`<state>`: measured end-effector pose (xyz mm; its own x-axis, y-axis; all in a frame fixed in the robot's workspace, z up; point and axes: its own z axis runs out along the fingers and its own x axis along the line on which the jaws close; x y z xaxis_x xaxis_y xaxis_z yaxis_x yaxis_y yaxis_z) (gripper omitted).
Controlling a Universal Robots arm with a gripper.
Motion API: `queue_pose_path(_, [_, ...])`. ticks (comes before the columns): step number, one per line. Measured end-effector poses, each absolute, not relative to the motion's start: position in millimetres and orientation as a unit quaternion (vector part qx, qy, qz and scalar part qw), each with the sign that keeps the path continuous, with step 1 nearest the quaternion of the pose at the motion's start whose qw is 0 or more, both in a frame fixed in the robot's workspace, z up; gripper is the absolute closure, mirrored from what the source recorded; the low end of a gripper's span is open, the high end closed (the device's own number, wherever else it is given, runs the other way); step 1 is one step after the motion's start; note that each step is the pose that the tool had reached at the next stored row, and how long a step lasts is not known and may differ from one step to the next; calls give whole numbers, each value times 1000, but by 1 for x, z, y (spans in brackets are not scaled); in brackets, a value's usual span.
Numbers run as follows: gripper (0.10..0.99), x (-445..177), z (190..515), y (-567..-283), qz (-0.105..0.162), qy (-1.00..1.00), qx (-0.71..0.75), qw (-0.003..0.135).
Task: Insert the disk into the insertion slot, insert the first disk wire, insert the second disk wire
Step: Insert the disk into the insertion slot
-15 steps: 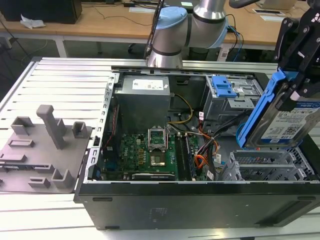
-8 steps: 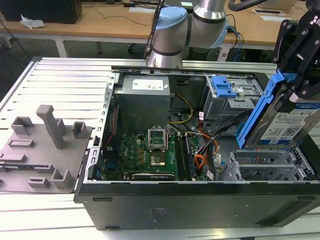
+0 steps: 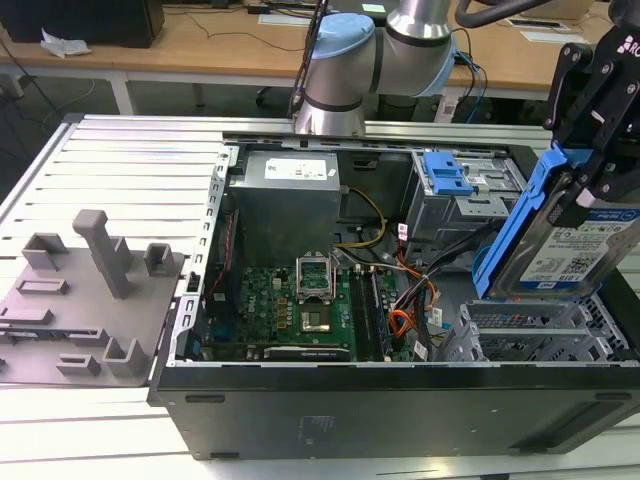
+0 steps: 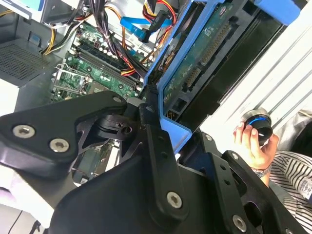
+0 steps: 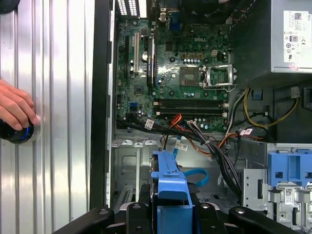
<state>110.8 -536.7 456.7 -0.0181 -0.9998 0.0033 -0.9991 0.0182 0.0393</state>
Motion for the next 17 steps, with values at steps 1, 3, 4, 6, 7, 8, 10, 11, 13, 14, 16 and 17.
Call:
queue_pose_path(1, [718, 111, 457, -537, -13, -713, 701, 15])
queue_pose_path(3, [718, 111, 456, -537, -13, -713, 701, 15])
queue_pose_path(4, [718, 111, 455, -537, -13, -713, 701, 15])
queue_pose_path(6, [718, 111, 454, -537, -13, -713, 701, 15])
queue_pose_path(7, [718, 111, 453, -537, -13, -713, 701, 15])
queue_pose_path(8, [718, 111, 452, -537, -13, -713, 701, 15])
queue_pose_path(10, [718, 111, 452, -537, -13, -713, 701, 15])
queue_pose_path(11, [718, 111, 451, -537, -13, -713, 701, 15])
queue_pose_path(13, [718, 111, 451, -537, -13, -713, 701, 15])
queue_pose_path(14, [718, 111, 450, -537, -13, -713, 701, 15])
queue_pose_path(16, [718, 111, 449, -537, -13, -713, 701, 15])
queue_pose_path(17, [718, 111, 448, -537, -13, -713, 701, 15])
